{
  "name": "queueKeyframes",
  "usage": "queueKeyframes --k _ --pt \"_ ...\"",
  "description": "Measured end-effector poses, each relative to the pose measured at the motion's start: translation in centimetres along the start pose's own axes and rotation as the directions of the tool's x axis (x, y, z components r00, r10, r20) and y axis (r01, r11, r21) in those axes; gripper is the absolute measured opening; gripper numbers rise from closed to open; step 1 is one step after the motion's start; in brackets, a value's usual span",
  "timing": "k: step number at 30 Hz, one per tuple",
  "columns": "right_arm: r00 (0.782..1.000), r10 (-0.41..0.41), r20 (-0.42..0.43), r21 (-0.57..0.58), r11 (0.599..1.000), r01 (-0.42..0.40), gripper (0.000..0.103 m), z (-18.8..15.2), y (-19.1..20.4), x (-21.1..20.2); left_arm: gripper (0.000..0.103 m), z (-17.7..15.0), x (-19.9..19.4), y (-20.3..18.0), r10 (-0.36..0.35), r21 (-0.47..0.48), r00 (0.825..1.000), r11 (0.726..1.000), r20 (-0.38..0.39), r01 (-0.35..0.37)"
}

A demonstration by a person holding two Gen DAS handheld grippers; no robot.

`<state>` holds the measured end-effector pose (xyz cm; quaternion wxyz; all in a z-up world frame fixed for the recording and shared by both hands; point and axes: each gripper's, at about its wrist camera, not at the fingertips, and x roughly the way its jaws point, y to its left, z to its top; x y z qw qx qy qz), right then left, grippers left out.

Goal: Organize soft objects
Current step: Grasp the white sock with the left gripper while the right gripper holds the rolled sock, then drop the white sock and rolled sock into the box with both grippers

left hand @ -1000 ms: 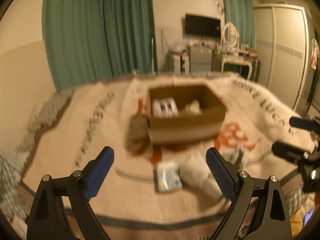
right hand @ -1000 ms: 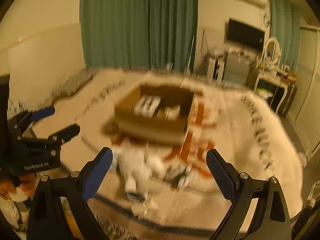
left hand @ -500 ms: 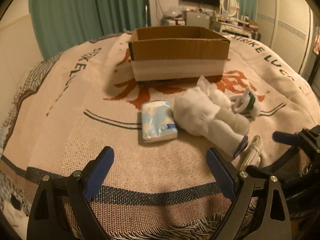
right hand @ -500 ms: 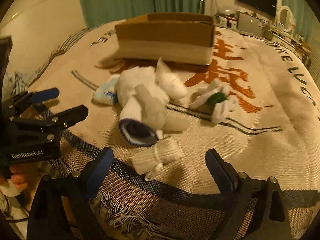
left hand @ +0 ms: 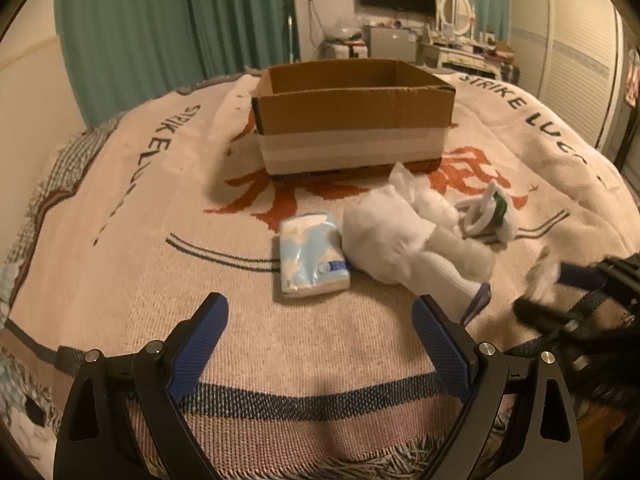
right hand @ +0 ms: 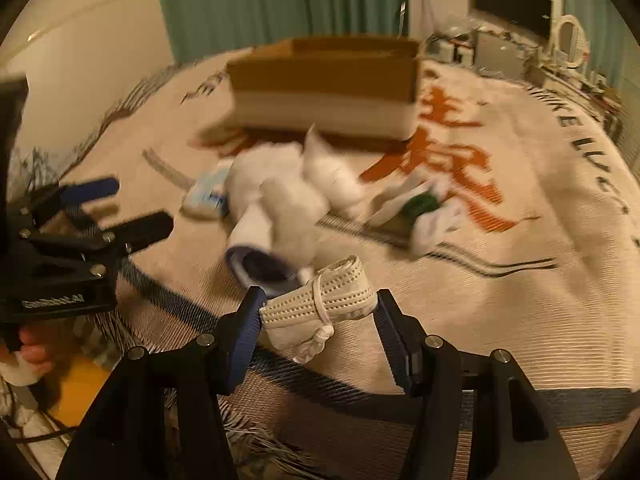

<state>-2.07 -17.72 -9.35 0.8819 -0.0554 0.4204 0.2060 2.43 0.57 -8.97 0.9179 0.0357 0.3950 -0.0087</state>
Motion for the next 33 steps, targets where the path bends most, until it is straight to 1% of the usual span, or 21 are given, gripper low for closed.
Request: queueKeyframes --k 3,6,7,8,9,11,12,15,17,18,21,23,25,26,27,28,30,32,33 --pt "1.0 -0.016 0.027 0.032 0.999 0.016 0.056 0.7 -1.3 -1.0 0.094 0.8 0.6 -0.4 -0.006 0.0 1.0 1.0 0.005 0.006" --pt "0.999 -0.017 0.042 0.062 0.998 0.015 0.056 1.3 -2.4 -1.4 0.093 1.8 1.7 -0.9 -0.004 0.01 1.0 1.0 0.016 0.004" --pt "0.999 -0.015 0.046 0.069 0.998 0.012 0.056 1.4 -2.6 -1.3 0.093 2.1 2.2 -1.1 0.003 0.02 1.0 1.0 0.017 -0.003" --pt "0.999 -0.01 0.047 0.074 0.997 0.007 0.056 1.5 -2.8 -1.3 0.093 2.4 3.1 -1.4 0.025 0.031 1.0 0.999 0.001 -0.025" --pt "0.999 -0.008 0.047 0.078 0.997 0.004 0.056 1.5 -3.0 -1.3 0.088 2.6 3.9 -1.5 0.036 0.033 0.999 0.999 -0.01 -0.036" --pt "0.999 -0.005 0.047 0.085 0.996 0.001 0.056 1.6 -3.3 -1.1 0.084 3.0 5.1 -1.7 0.008 0.032 0.999 0.999 -0.04 -0.007" --pt "0.999 -0.001 0.047 0.089 0.996 -0.003 0.056 1.7 -3.5 -1.0 0.084 3.1 5.5 -2.0 -0.008 0.035 0.999 0.999 -0.049 0.01" --pt "0.999 0.006 0.046 0.105 0.994 -0.011 0.056 2.1 -4.2 -0.7 0.084 3.3 6.0 -3.3 -0.029 0.089 0.999 0.996 -0.035 0.032" --pt "0.999 0.011 0.046 0.117 0.993 -0.016 0.056 2.5 -4.7 -0.5 0.084 3.6 6.5 -4.3 -0.025 0.131 0.999 0.991 -0.03 0.029" --pt "0.999 0.015 0.047 0.122 0.992 -0.02 0.056 2.7 -4.8 -0.4 0.084 3.7 6.9 -4.6 -0.027 0.138 0.999 0.99 -0.033 0.031" --pt "0.998 0.02 0.051 0.135 0.99 -0.027 0.056 3.1 -5.3 -0.1 0.084 4.3 8.2 -5.2 -0.062 0.13 0.996 0.989 -0.056 0.069" --pt "0.999 0.022 0.042 0.138 0.99 -0.028 0.056 3.1 -5.4 0.3 0.084 4.3 9.0 -5.4 -0.076 0.134 0.994 0.987 -0.074 0.085" --pt "0.999 0.019 0.03 0.134 0.991 -0.023 0.056 3.0 -5.2 0.6 0.084 4.0 9.3 -5.1 -0.092 0.114 0.992 0.988 -0.084 0.102" --pt "0.999 0.018 0.027 0.132 0.991 -0.021 0.056 3.0 -5.2 0.6 0.079 3.9 9.3 -4.8 -0.106 0.097 0.991 0.989 -0.082 0.113" --pt "1.0 0.017 0.025 0.131 0.991 -0.021 0.056 2.9 -5.2 0.7 0.066 3.8 9.1 -4.6 -0.134 0.088 0.988 0.986 -0.082 0.141" --pt "1.0 0.017 0.023 0.132 0.991 -0.019 0.056 2.9 -5.2 0.7 0.065 3.8 8.7 -4.6 -0.146 0.089 0.986 0.984 -0.078 0.153" --pt "1.0 0.011 0.024 0.135 0.991 -0.014 0.056 2.9 -5.3 0.7 0.056 3.4 7.8 -4.9 -0.132 0.134 0.99 0.981 -0.045 0.137" --pt "1.0 0.005 0.026 0.138 0.99 -0.009 0.056 2.8 -5.3 0.6 0.053 3.0 6.6 -5.1 -0.117 0.168 0.993 0.979 -0.013 0.118" --pt "1.0 0.001 0.03 0.14 0.99 -0.005 0.056 2.8 -5.3 0.4 0.051 3.0 6.2 -4.9 -0.119 0.167 0.993 0.979 -0.008 0.118"
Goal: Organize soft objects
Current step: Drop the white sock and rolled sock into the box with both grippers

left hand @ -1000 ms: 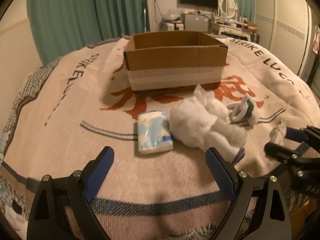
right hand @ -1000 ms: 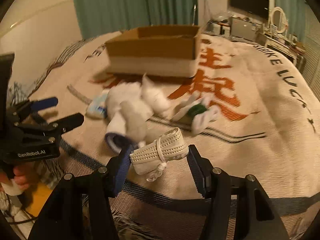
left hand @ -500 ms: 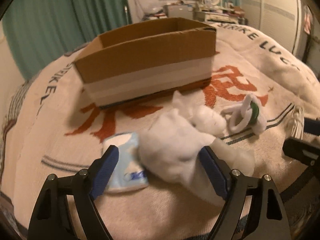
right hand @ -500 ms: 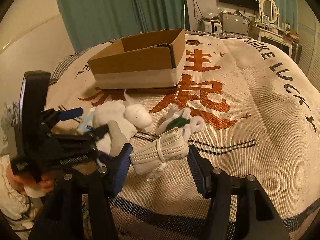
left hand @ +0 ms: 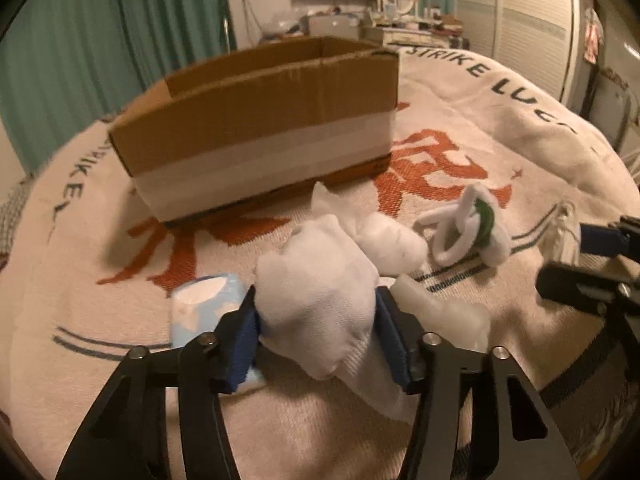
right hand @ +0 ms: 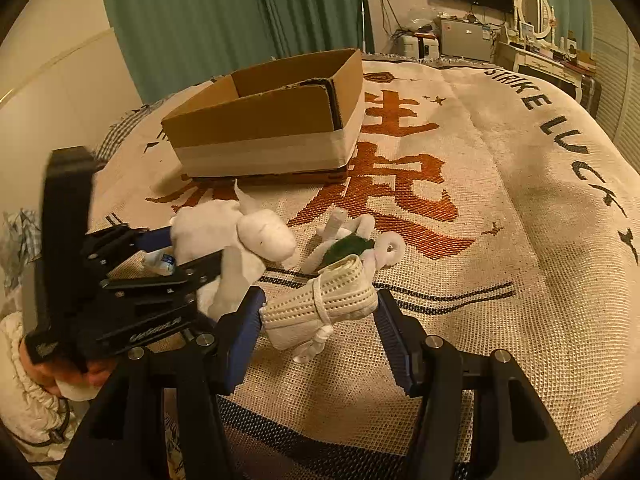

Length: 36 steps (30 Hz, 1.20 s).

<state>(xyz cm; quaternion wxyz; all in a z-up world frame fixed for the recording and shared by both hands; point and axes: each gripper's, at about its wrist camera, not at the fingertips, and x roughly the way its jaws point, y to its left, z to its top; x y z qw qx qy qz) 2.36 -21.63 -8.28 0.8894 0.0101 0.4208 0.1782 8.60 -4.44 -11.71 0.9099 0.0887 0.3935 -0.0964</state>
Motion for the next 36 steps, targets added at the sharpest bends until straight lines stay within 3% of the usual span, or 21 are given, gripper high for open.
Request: queueKeyframes --k 9,15,20,25,28,30,31,36 --pt "0.997 -0.021 0.074 -0.02 1.0 0.023 0.056 -0.2 1.6 -3.5 0.046 0.2 -6.2 1.6 0.025 -0.029 0.994 0.999 0.103 -0.022" --pt "0.991 0.0 0.133 -0.052 0.999 0.007 0.056 1.2 3.2 -6.2 0.046 1.9 -10.0 2.8 0.04 -0.05 0.98 0.998 0.196 -0.031" --pt "0.981 0.029 0.193 -0.103 0.995 -0.009 0.056 4.1 4.8 -7.8 0.046 4.6 -12.0 3.5 0.067 -0.044 0.963 0.997 0.26 -0.057" --pt "0.963 0.07 0.26 -0.15 0.988 -0.031 0.056 9.3 6.1 -8.8 0.046 8.4 -13.1 4.6 0.111 -0.057 0.933 0.994 0.342 -0.097" --pt "0.953 0.091 0.289 -0.173 0.984 -0.042 0.056 12.6 6.8 -8.7 0.046 11.1 -12.5 5.4 0.117 -0.063 0.924 0.993 0.365 -0.101" --pt "0.948 0.093 0.306 -0.181 0.983 -0.038 0.056 14.8 6.9 -8.2 0.046 13.0 -11.5 6.2 0.116 -0.072 0.924 0.993 0.365 -0.096" --pt "0.946 0.091 0.311 -0.184 0.982 -0.034 0.056 15.8 7.0 -7.8 0.046 13.6 -10.8 6.7 0.105 -0.087 0.937 0.993 0.333 -0.08" --pt "0.953 0.098 0.287 -0.165 0.985 -0.052 0.056 20.6 6.0 -3.6 0.046 16.7 -5.7 8.8 0.085 -0.126 0.961 0.991 0.263 -0.053"
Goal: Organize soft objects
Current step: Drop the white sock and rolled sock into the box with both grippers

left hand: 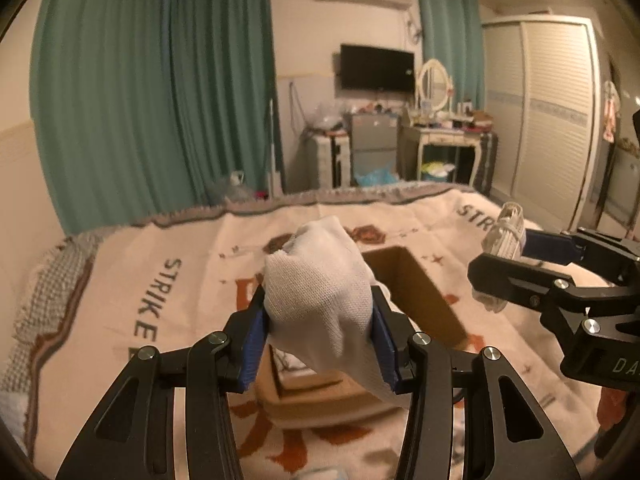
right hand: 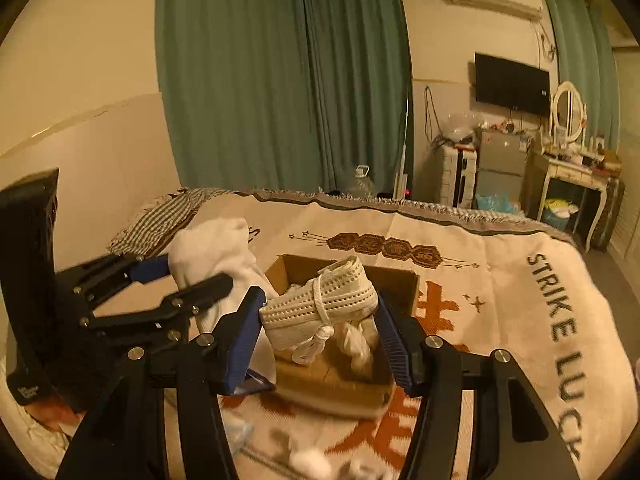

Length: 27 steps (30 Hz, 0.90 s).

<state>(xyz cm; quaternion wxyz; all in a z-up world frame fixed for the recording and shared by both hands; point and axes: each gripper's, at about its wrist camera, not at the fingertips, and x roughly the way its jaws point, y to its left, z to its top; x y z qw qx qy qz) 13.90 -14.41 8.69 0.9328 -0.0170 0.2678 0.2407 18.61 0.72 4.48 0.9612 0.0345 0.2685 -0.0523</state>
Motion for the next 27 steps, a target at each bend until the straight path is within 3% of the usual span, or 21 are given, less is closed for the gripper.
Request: queueKeyframes --k 8,13,19,21,23,27 --pt "0.993 -0.015 -0.117 0.04 0.999 0.019 0.056 0.2 -3.2 9.4 0.046 -1.3 8.4 0.0 -0.012 0.012 0.992 1.0 -0.129 0.013" --pt "0.98 -0.026 -0.199 0.059 0.998 0.039 0.055 -1.2 -4.5 13.3 0.05 -2.2 10.4 -0.5 -0.027 0.06 0.99 0.998 -0.135 0.036" --pt "0.981 -0.028 -0.192 0.086 0.995 0.046 0.061 -1.5 -5.4 14.0 0.055 -2.0 11.0 0.0 -0.036 0.021 0.988 0.999 -0.15 0.039" --pt "0.982 -0.057 -0.178 0.077 0.994 0.072 0.072 -1.2 -5.4 13.4 0.069 -1.5 10.4 0.0 -0.029 0.022 0.99 0.999 -0.137 0.032" --pt "0.984 -0.063 -0.169 0.07 0.995 0.075 0.076 -0.7 -5.1 12.2 0.079 -0.9 9.3 -0.1 -0.009 0.029 0.994 1.0 -0.109 0.013" --pt "0.987 -0.103 -0.124 0.057 0.992 0.111 0.084 0.9 -4.5 8.7 0.079 0.7 5.4 -0.2 0.01 0.038 0.998 0.999 -0.057 -0.008"
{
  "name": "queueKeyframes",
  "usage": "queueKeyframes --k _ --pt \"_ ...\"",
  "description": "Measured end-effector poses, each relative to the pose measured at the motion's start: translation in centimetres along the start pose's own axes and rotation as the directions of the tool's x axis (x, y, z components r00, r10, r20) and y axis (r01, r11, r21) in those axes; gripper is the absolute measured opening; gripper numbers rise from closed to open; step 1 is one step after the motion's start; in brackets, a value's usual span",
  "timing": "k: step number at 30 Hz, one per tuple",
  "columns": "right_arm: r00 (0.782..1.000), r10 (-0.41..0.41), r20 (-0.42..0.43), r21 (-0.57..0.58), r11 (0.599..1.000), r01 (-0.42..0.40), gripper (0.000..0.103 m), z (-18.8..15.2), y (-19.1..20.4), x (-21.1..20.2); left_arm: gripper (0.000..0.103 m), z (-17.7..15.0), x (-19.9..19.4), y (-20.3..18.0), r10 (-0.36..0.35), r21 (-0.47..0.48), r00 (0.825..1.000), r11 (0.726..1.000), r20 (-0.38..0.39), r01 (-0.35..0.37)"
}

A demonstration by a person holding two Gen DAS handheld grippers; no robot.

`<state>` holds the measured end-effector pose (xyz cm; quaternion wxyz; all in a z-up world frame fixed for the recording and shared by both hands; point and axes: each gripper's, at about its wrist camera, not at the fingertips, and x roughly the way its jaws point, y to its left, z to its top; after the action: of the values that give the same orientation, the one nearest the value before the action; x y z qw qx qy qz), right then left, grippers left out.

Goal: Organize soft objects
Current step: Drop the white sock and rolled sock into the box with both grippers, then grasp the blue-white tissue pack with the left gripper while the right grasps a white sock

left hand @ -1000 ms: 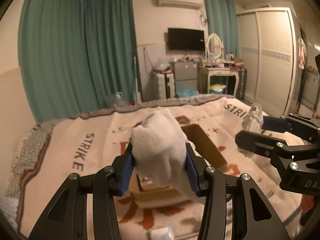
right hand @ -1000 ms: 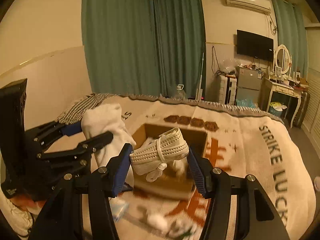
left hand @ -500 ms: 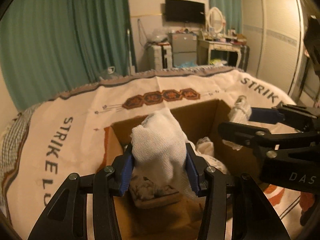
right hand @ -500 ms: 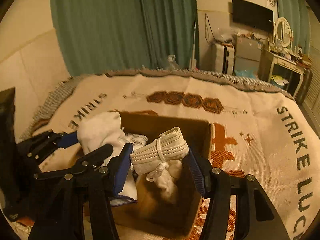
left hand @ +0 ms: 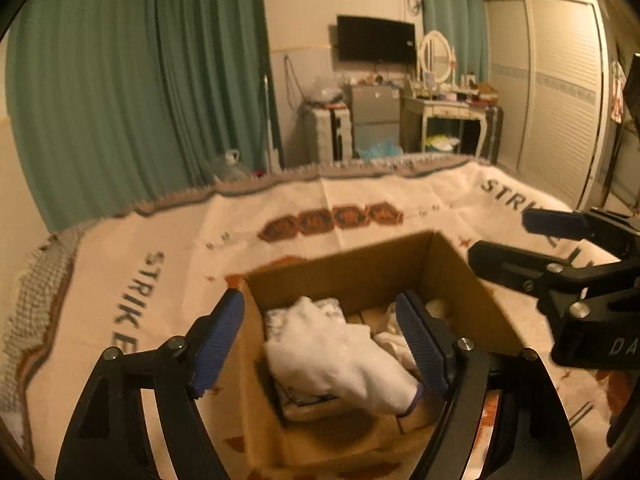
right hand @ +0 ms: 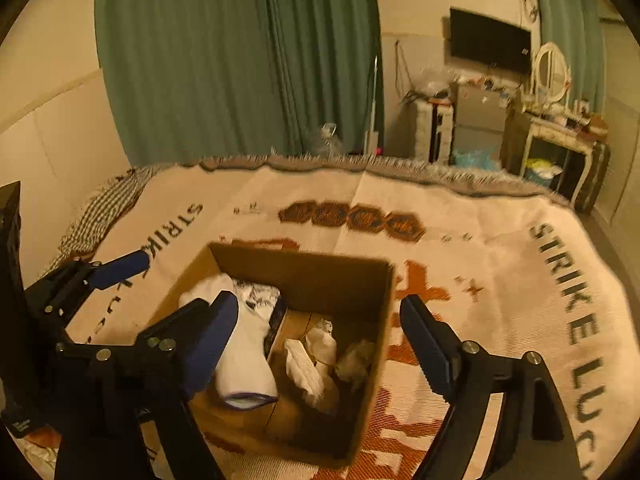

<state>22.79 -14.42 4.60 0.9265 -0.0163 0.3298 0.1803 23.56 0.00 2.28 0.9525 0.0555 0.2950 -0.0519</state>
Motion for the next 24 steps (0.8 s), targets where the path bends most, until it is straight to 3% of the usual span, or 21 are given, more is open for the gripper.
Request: queueKeyframes --k 5,8,13,18,24 --pt "0.994 -0.045 0.098 -0.006 0.999 0.046 0.092 1.8 0.7 -8.0 0.079 1.6 -7.8 0.3 0.013 0.016 0.994 1.0 0.106 -0.014" --pt "0.988 -0.034 0.15 0.0 0.999 0.035 0.097 1.9 1.0 -12.8 0.095 1.7 -12.4 0.6 0.024 0.036 0.984 0.999 0.175 -0.031" --pt "0.986 -0.042 0.164 -0.017 0.999 0.046 0.103 -0.3 1.9 -18.8 0.095 0.3 -18.8 1.2 0.033 0.039 0.967 0.998 0.252 -0.044" --pt "0.988 -0.057 0.144 -0.061 0.996 0.066 0.103 -4.1 3.5 -21.6 0.095 -3.1 -20.9 1.5 0.041 -0.001 0.976 0.999 0.213 -0.042" --pt "0.996 -0.049 0.079 -0.07 0.996 0.054 0.103 -10.5 4.9 -20.2 0.095 -8.7 -18.4 1.1 0.079 -0.061 0.991 0.995 0.11 -0.073"
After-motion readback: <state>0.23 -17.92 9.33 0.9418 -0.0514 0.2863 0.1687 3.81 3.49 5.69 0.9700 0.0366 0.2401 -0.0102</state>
